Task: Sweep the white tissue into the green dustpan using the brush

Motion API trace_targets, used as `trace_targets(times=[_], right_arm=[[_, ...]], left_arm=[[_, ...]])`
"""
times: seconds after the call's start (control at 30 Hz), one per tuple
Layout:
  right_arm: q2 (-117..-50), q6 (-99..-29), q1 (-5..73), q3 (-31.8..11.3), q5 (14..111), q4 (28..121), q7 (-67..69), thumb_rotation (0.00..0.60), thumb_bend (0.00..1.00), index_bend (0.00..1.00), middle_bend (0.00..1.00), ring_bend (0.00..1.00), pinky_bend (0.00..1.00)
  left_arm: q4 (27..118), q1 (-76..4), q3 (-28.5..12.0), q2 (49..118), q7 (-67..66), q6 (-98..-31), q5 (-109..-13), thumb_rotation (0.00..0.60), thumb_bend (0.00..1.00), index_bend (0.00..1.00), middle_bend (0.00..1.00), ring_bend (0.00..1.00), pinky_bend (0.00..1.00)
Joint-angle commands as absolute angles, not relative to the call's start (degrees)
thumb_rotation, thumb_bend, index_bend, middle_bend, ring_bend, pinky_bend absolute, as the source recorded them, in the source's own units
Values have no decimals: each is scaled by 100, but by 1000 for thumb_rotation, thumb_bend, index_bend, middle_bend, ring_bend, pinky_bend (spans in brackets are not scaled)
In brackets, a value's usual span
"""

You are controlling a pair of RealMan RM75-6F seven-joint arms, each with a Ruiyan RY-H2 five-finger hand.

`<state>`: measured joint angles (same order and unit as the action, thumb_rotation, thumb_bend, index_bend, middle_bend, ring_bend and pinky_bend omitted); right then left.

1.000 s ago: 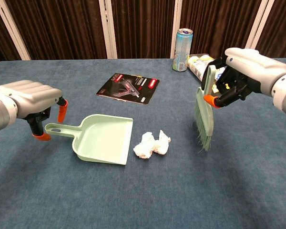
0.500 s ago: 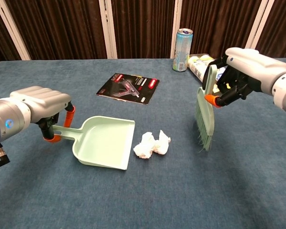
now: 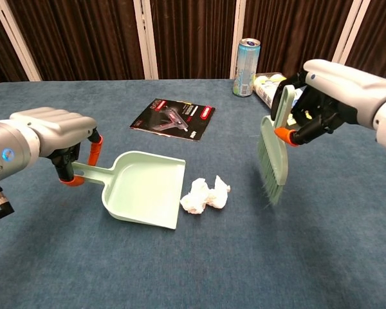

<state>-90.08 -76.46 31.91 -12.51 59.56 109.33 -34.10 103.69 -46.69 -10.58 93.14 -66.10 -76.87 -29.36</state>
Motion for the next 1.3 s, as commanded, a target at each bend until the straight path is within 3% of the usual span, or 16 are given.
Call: trace_targets(times=[0.03,0.57,1.03,1.3], right_arm=[[-8976,-7744,3129,-1121,5987,11061,-3562,600,634,836,860,874,704],[-9445,-7789,3191,-1029,5704,11020,-3934,600,635,845,861,875,704],[-10561,-7697,3529,-1509,4698,11232,-4040,600,635,849,861,875,704],[-10872,-7703,3814,-1703,4644,11589,-4141,600,635,861,861,875,704]], left_arm=[[10456,-4705,-1083,9287,-6643,-7757,-2785,600,523,649,1000,981,1000],[10452,-4914,-1063,9466,-6615,-7845,-2559,600,523,649,1000,981,1000],[10129,-5195,-1155,9906,-6734,-7880,-2292,600,524,649,1000,981,1000],[10091,-5276,-1182,9978,-6759,-7938,-2248,600,523,649,1000,981,1000]])
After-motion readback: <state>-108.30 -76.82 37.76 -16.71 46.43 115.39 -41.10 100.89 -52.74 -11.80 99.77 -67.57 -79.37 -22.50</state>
